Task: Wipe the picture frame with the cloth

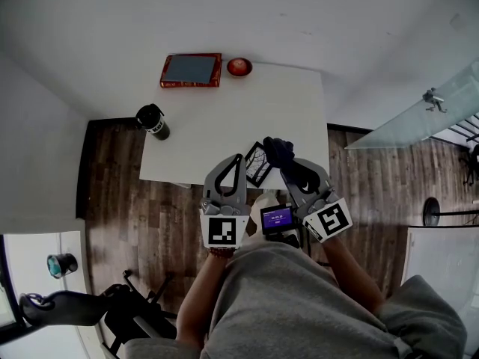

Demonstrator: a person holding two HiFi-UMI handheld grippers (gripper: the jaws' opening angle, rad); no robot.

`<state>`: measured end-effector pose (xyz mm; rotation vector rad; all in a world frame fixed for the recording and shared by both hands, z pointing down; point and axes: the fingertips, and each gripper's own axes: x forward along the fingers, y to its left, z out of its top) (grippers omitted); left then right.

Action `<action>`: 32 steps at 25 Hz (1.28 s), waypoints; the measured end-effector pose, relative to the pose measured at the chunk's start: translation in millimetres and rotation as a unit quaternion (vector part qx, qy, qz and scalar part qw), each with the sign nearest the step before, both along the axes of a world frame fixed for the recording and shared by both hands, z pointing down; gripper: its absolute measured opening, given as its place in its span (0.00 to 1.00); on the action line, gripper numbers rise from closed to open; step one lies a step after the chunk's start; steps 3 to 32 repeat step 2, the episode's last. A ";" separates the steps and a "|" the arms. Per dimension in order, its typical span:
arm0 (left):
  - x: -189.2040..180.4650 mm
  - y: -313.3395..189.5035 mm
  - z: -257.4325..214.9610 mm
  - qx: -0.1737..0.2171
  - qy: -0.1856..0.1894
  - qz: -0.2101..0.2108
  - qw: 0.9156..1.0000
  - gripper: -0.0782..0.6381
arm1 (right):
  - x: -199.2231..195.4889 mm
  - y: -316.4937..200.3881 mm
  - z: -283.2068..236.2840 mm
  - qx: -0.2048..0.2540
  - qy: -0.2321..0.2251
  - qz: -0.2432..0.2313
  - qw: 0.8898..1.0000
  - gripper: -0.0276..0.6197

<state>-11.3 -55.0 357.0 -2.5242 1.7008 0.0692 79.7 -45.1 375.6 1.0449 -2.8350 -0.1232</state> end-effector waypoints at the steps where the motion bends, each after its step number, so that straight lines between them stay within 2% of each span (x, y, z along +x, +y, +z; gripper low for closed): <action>1: -0.4 0.3 0.5 -0.001 -0.002 0.000 1.000 0.10 | 0.0 -0.1 0.0 0.000 0.000 0.001 1.000 0.16; 32: -0.9 0.6 1.1 -0.003 -0.004 0.001 1.000 0.10 | 0.0 -0.3 -0.1 0.000 -0.001 0.002 1.000 0.16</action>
